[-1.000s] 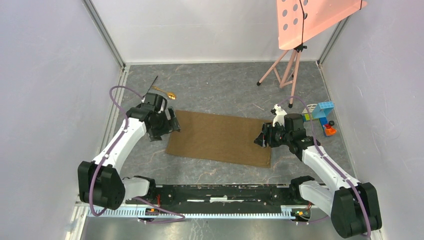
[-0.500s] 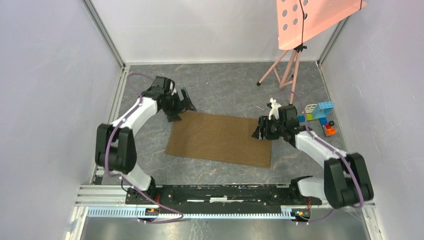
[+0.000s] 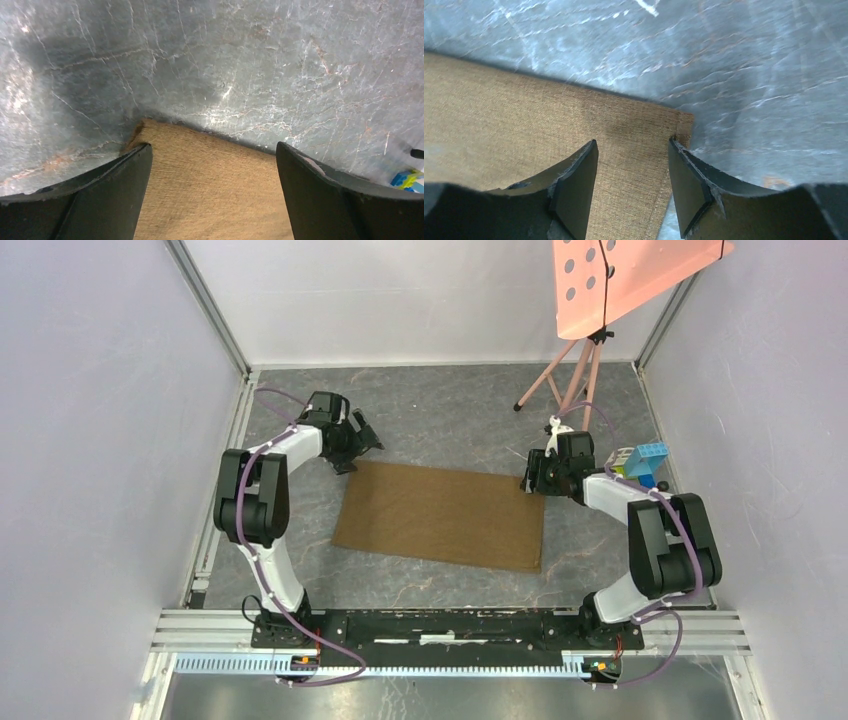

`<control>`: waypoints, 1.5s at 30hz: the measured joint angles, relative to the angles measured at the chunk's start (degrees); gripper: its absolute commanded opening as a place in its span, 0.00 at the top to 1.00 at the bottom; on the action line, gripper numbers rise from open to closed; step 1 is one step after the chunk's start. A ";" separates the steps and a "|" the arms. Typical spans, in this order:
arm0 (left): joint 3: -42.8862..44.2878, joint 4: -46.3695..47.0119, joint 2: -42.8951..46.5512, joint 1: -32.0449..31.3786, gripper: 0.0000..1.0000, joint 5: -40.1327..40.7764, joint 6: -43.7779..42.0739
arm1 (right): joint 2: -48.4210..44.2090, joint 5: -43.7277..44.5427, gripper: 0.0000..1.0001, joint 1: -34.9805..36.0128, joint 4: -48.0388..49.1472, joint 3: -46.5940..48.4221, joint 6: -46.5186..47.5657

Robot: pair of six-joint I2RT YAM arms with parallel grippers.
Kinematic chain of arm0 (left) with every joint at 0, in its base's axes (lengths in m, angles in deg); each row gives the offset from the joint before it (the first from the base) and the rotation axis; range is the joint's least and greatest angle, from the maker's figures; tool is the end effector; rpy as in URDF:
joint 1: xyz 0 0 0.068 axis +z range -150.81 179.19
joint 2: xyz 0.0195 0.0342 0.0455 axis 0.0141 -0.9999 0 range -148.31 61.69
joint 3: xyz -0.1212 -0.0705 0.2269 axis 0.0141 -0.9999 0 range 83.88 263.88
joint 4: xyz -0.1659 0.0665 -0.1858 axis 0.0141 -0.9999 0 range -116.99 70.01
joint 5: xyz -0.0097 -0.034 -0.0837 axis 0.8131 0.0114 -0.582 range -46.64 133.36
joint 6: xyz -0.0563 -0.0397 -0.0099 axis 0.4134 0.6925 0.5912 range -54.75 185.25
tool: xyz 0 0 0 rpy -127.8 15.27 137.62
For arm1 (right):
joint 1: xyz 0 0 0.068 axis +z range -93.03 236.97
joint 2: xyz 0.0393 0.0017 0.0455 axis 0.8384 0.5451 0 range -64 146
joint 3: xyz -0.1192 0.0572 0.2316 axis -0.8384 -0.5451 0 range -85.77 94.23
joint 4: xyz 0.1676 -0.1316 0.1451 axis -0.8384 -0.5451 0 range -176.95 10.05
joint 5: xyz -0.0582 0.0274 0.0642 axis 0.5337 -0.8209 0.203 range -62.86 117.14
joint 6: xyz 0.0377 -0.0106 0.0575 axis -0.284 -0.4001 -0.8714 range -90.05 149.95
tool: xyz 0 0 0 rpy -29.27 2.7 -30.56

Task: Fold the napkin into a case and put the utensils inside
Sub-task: Smooth out the rectangle-folded napkin at the center of the board.

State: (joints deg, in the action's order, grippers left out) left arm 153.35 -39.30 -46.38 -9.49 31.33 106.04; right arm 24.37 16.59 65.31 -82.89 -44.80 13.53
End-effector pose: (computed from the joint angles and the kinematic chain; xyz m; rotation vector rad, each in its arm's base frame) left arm 0.3882 -0.0711 0.1453 -0.6585 2.5797 -0.5748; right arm 0.2980 0.0542 0.1344 0.0921 2.4722 0.4141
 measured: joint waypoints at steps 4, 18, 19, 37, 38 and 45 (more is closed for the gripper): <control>1.09 -0.68 -0.33 0.59 0.00 2.56 -0.17 | 1.05 3.45 0.39 -0.20 -1.40 2.23 1.64; 6.12 -4.22 -2.40 0.00 0.00 -4.20 -0.42 | 3.06 -10.12 0.36 4.42 3.39 4.04 -1.81; 7.02 -4.46 -4.52 0.11 0.00 -4.09 -0.42 | 4.44 -10.34 0.35 3.93 3.85 3.91 -1.86; -0.61 -9.90 12.76 -3.02 0.00 2.21 -1.68 | -18.75 -6.43 0.29 8.76 -0.13 -6.95 -1.33; -1.44 -9.33 12.79 -3.45 0.00 1.31 -1.68 | -20.06 -7.45 0.28 8.85 0.68 -9.22 -2.25; -4.66 -12.87 5.57 -2.49 0.00 2.23 -1.68 | -18.32 -7.21 0.29 5.33 0.68 -16.24 -3.74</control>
State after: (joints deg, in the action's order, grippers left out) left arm 148.70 -52.17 -40.80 -11.99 33.56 104.36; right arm 6.06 9.38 70.64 -82.21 -61.04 9.79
